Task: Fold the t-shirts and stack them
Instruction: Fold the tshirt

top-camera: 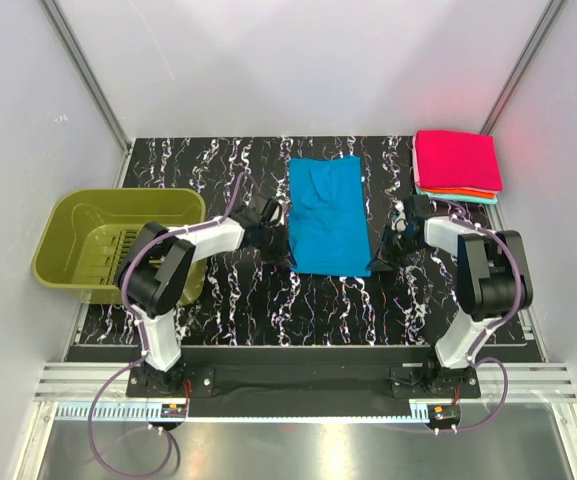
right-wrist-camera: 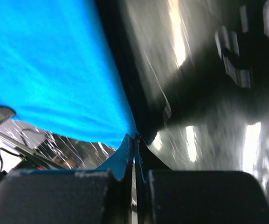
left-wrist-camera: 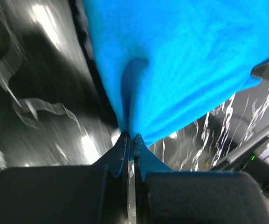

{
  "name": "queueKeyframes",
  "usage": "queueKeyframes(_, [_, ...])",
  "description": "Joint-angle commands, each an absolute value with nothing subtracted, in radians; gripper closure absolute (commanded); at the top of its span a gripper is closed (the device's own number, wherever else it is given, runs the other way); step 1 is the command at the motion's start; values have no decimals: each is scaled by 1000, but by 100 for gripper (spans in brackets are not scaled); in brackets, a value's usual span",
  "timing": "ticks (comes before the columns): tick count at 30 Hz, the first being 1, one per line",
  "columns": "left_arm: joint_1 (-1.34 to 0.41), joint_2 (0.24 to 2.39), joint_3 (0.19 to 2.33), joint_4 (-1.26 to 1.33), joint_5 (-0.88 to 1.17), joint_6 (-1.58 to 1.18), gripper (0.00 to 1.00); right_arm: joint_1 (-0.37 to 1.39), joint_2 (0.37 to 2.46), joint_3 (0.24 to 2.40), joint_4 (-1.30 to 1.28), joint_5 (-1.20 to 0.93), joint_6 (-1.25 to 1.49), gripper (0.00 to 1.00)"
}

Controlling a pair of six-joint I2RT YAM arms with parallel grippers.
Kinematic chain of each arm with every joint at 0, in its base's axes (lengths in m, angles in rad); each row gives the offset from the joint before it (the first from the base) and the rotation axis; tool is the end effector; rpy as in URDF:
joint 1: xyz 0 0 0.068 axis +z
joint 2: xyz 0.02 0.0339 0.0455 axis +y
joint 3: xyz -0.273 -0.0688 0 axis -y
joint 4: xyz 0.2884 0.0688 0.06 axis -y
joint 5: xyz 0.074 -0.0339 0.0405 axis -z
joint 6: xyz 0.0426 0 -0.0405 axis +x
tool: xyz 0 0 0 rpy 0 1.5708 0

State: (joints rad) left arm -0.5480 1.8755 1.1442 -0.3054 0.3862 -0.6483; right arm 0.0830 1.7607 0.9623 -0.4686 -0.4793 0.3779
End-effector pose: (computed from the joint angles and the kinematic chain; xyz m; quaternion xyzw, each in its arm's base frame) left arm 0.3454 -0.2296 0.1283 0.0031 0.9480 -0.2988 0.1098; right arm 0.3464 0.0485 0.1102 0.1055 0.9551 0.2620 0.0895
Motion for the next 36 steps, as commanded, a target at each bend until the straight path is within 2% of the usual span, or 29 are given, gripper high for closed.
queueKeyframes(1, [-583,1784,1069,-340,308,-692,100,86,1660,864,-482,-414,405,100])
queueKeyframes(3, [-607,1743,1020,-347,304,-718,92,86,1614,815,-479,-420,413,97])
queueKeyframes(6, [-621,1686,986,-360,292,-739,72,87,1548,782,-479,-426,436,78])
queueKeyframes(9, [-621,1641,1024,-431,255,-742,61,86,1491,790,-495,-417,465,72])
queueKeyframes(10, [-623,1632,1044,-467,247,-724,59,86,1483,802,-509,-407,460,68])
queueKeyframes(12, [-623,1631,1112,-495,210,-701,57,87,1471,845,-548,-368,456,67])
queueKeyframes(17, [-617,1760,1276,-499,227,-623,58,87,1555,997,-557,-371,407,70])
queueKeyframes(27, [-549,2072,1577,-499,282,-581,64,87,1932,1350,-537,-478,321,79])
queueKeyframes(31, [-508,2146,1634,-497,270,-563,65,86,2031,1411,-523,-473,316,81])
queueKeyframes(36, [-482,2183,1683,-499,245,-545,66,84,2091,1425,-485,-356,337,87])
